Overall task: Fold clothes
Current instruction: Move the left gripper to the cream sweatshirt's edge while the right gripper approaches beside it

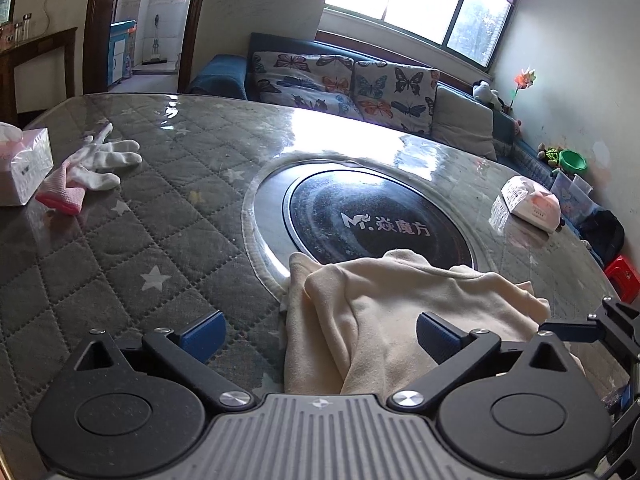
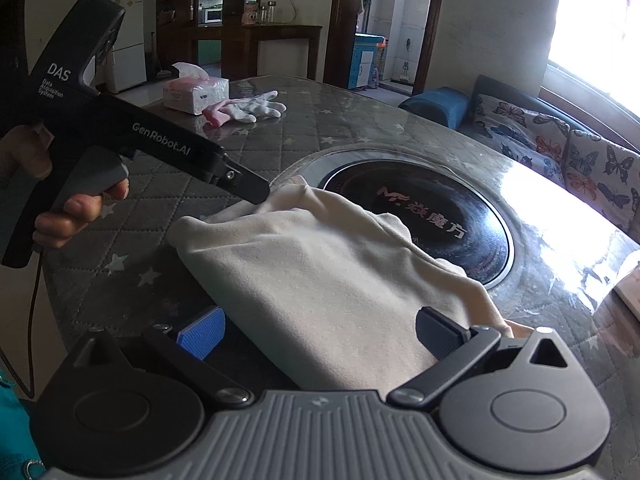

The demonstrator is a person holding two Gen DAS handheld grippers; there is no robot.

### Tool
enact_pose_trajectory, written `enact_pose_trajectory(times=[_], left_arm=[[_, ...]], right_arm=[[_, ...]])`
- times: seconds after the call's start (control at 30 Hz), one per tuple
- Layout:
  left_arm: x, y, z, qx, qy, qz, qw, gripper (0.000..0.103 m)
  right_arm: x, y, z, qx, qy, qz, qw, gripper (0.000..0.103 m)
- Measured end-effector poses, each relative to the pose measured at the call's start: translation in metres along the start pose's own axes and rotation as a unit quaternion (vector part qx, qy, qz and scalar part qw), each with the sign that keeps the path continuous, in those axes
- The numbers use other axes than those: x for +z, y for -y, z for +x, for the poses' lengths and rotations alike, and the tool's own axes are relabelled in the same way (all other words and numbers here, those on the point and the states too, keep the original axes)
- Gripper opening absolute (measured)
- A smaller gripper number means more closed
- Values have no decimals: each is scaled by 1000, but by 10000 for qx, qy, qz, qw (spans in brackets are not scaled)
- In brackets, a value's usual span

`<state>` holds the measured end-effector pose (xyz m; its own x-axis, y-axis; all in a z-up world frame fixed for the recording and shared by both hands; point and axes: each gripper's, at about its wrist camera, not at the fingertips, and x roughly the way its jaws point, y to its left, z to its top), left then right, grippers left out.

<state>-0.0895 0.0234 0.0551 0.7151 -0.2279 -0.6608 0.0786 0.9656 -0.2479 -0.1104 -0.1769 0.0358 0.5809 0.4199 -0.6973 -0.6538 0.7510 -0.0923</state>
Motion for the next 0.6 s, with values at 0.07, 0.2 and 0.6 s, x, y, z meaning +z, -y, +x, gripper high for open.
enact_pose_trajectory(times=[0.07, 0.2, 0.6], left_arm=[[1, 0, 0, -17, -1, -2, 10000, 103], [3, 1, 2, 8, -19, 10, 10000, 103], [8, -11, 6, 90, -32, -77, 9999, 103]], right_arm=[[-1, -1, 2, -9, -23, -6, 10000, 103], [1, -3, 4, 2, -35, -12, 10000, 103], [9, -19, 11, 29, -94, -324, 9994, 90]])
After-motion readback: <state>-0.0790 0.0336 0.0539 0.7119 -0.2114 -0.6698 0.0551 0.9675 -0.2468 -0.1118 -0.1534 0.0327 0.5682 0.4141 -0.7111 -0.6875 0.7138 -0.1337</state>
